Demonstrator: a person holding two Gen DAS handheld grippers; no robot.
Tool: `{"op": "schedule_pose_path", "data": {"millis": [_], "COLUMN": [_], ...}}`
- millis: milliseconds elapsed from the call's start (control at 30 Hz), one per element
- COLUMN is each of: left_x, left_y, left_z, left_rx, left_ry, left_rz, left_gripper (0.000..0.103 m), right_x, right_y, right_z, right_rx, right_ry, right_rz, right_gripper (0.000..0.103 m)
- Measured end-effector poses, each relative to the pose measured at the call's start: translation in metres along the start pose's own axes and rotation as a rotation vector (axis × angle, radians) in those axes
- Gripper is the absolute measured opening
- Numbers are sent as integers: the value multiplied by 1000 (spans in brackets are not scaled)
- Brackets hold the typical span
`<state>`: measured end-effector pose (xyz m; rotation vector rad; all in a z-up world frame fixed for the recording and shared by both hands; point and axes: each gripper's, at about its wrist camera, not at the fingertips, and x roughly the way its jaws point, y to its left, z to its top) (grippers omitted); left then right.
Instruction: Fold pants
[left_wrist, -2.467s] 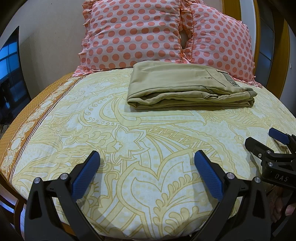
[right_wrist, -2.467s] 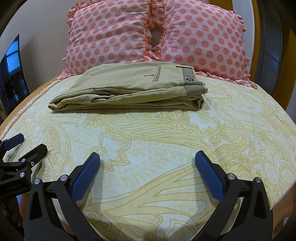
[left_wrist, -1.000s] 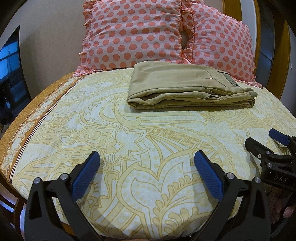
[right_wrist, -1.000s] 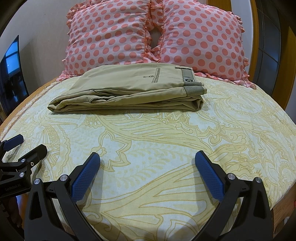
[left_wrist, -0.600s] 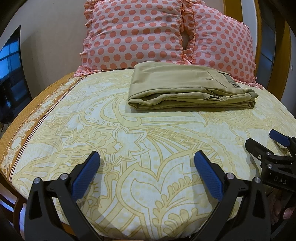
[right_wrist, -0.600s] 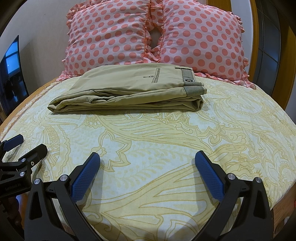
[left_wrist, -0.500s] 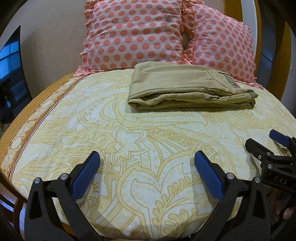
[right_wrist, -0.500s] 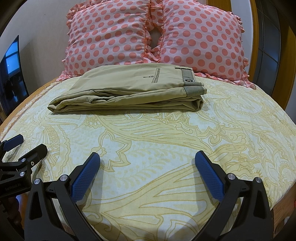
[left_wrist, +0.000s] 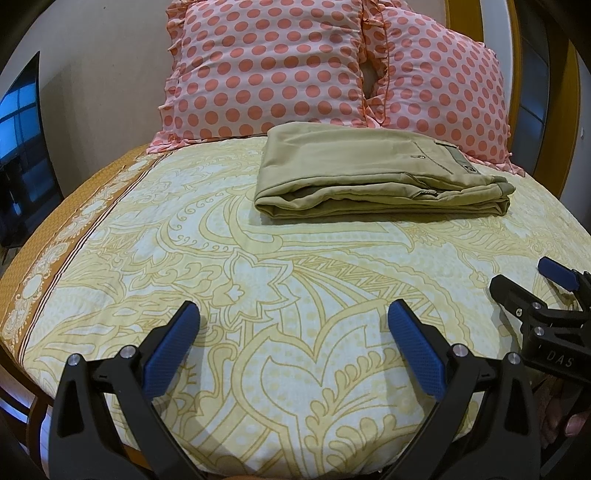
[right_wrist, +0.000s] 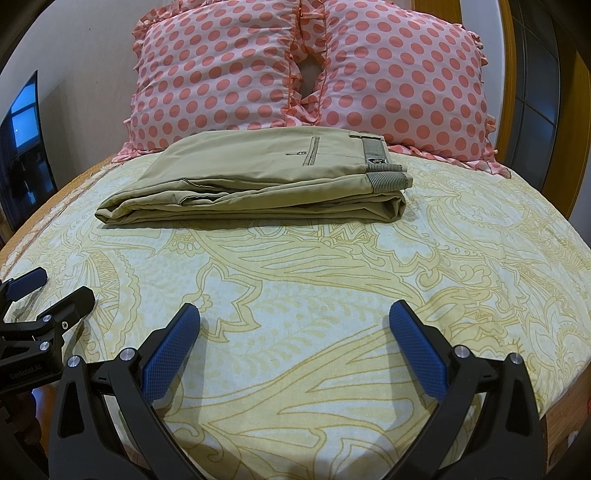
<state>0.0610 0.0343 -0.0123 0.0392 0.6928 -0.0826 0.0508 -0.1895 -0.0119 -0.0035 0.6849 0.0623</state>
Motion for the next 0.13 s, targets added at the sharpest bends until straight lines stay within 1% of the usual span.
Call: {"op": "schedule_pose_path", "data": {"millis": [133], "left_x": [0], "left_y": [0], "left_z": [0], "left_rx": [-2], "left_ry": [-3], "left_rz": [1], "left_gripper": [101], "right_x": [0], "right_y": [0], "right_z": [1], "right_rx": [0], "right_ry": [-1], "right_rz": [0], "right_gripper": [102]}}
